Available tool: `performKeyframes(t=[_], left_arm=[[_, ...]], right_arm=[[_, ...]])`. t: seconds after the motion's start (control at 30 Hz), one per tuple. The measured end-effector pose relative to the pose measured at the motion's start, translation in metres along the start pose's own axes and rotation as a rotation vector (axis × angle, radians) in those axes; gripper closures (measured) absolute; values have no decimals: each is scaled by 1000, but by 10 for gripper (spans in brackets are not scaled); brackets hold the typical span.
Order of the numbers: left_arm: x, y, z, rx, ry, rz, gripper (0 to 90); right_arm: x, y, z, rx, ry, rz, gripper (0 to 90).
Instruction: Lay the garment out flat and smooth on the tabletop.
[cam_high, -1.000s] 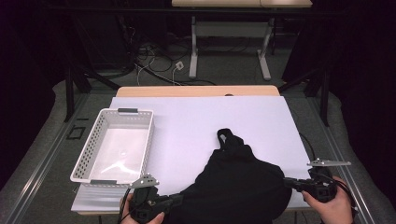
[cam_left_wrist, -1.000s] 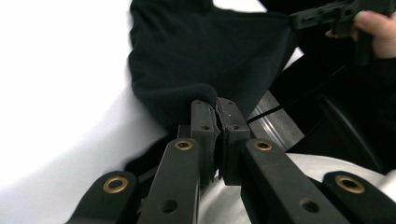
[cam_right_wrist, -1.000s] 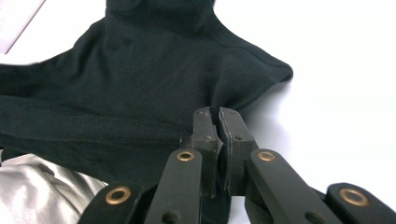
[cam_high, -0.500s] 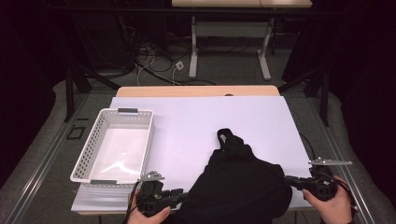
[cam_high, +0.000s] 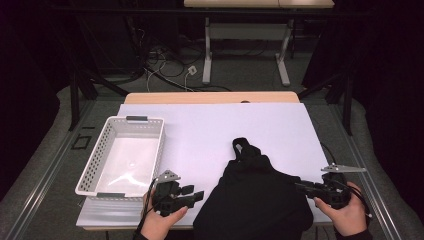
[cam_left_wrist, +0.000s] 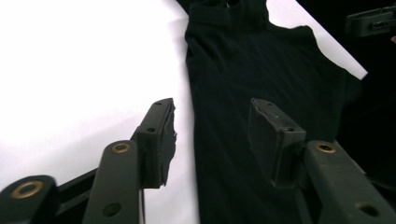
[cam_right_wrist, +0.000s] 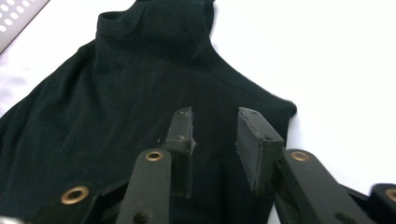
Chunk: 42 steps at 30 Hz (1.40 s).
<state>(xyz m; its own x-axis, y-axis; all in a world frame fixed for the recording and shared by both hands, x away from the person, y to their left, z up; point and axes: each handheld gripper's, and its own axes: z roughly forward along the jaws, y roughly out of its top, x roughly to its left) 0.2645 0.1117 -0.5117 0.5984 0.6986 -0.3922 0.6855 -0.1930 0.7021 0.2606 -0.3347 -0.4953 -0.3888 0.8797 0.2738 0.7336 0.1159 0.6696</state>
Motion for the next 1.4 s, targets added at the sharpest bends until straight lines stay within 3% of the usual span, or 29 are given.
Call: performKeyframes(t=[0.3,0.53,0.73,1.0,1.1,1.17,1.3,1.4], left_arm=[[11,18,26,-28,30,61,437],[21,21,44,-40,29,50,407],[24,13,47,-33,49,71,406],[30,5,54,11,67,70,398],[31,3,56,35,66,63,381],[30,1,57,41,80,66,381],[30,-1,59,50,94,71,375],[29,-3,60,53,100,84,362]], right_arm=[[0,18,23,-20,-17,-46,614],[-6,28,48,-17,-59,-73,573],[-19,19,64,-11,-154,-85,552],[-37,6,64,25,-191,-36,545],[-40,3,63,38,-160,-1,582],[-39,3,63,46,-141,13,659],[-35,4,64,75,-120,9,807],[-34,4,63,91,-115,9,839]])
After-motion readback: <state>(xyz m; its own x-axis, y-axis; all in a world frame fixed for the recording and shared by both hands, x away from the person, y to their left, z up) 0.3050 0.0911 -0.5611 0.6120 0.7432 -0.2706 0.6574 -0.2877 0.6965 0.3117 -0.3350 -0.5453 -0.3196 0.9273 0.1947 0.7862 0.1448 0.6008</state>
